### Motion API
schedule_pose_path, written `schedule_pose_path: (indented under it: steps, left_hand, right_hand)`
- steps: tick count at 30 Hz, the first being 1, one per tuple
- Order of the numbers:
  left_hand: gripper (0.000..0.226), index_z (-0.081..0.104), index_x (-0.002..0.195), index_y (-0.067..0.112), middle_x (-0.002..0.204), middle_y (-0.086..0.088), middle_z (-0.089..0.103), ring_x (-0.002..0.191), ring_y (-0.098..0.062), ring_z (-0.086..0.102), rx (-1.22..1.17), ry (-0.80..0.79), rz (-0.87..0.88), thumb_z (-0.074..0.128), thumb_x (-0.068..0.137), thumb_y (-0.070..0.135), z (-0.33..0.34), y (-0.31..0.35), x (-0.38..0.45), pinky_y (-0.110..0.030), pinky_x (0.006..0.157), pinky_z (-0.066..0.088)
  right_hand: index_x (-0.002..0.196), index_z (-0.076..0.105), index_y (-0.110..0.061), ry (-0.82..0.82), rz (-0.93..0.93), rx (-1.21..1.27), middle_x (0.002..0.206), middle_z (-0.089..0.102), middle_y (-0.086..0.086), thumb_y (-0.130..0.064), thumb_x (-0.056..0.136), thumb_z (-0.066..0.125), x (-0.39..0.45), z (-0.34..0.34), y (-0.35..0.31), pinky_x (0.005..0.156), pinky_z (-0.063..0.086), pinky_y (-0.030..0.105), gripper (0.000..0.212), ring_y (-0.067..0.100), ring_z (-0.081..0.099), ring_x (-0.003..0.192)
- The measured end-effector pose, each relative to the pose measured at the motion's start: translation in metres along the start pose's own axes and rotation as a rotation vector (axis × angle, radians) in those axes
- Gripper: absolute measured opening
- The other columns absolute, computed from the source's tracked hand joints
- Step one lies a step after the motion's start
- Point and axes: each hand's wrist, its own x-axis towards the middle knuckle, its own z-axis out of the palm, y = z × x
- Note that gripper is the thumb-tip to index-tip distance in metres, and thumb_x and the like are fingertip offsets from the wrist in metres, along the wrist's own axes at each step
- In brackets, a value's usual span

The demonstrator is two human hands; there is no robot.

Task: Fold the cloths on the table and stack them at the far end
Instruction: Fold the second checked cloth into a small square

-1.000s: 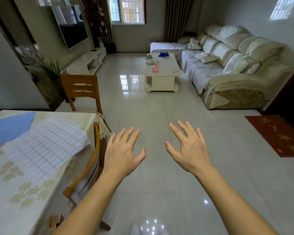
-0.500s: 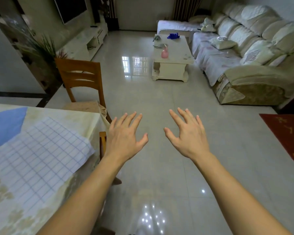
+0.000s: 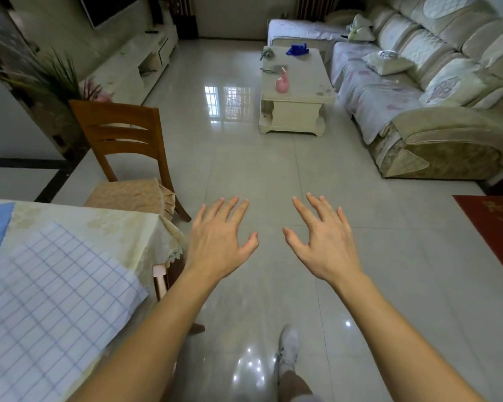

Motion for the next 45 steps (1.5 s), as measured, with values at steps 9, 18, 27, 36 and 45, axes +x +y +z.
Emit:
schedule_pose_path:
  steps: [9, 18, 27, 36, 45]
  left_hand:
    - [0.067, 0.043, 0.147, 0.026, 0.151, 0.0, 0.047, 0.141, -0.023, 0.04, 0.084, -0.04, -0.036, 0.042, 0.089, 0.06, 0.033, 0.013, 0.119, -0.047, 0.119, 0.026]
    - [0.069, 0.04, 0.148, 0.028, 0.153, 0.001, 0.045, 0.142, -0.022, 0.039, 0.108, -0.058, -0.187, 0.033, 0.089, 0.063, 0.064, 0.023, 0.225, -0.047, 0.119, 0.024]
    - [0.067, 0.043, 0.147, 0.027, 0.15, 0.0, 0.049, 0.14, -0.023, 0.041, 0.116, -0.078, -0.301, 0.036, 0.09, 0.062, 0.08, 0.006, 0.262, -0.049, 0.118, 0.029]
    - [0.067, 0.043, 0.147, 0.028, 0.15, 0.001, 0.048, 0.14, -0.022, 0.041, 0.112, -0.075, -0.403, 0.035, 0.09, 0.062, 0.096, -0.048, 0.296, -0.049, 0.117, 0.031]
    - [0.07, 0.028, 0.153, 0.032, 0.16, 0.005, 0.031, 0.148, -0.02, 0.026, 0.083, -0.106, -0.504, 0.025, 0.093, 0.067, 0.106, -0.161, 0.343, -0.047, 0.122, 0.022]
  right_hand:
    - [0.154, 0.033, -0.034, -0.074, -0.048, 0.019, 0.162, 0.031, 0.002, -0.07, 0.084, 0.021, 0.133, 0.021, 0.054, 0.123, 0.013, 0.046, 0.08, 0.021, 0.02, 0.152]
    - [0.154, 0.03, -0.034, -0.139, -0.17, 0.035, 0.163, 0.029, 0.0, -0.07, 0.085, 0.019, 0.264, 0.031, 0.094, 0.123, 0.012, 0.046, 0.079, 0.02, 0.018, 0.152]
    - [0.155, 0.031, -0.034, -0.188, -0.265, 0.047, 0.162, 0.029, 0.001, -0.07, 0.087, 0.021, 0.326, 0.058, 0.098, 0.123, 0.013, 0.047, 0.077, 0.022, 0.02, 0.152]
    - [0.154, 0.033, -0.034, -0.213, -0.335, 0.064, 0.162, 0.03, 0.0, -0.07, 0.088, 0.022, 0.39, 0.094, 0.065, 0.123, 0.013, 0.047, 0.076, 0.021, 0.02, 0.152]
    - [0.155, 0.032, -0.032, -0.277, -0.451, 0.025, 0.162, 0.031, 0.002, -0.069, 0.09, 0.023, 0.485, 0.143, -0.025, 0.122, 0.013, 0.047, 0.075, 0.023, 0.02, 0.152]
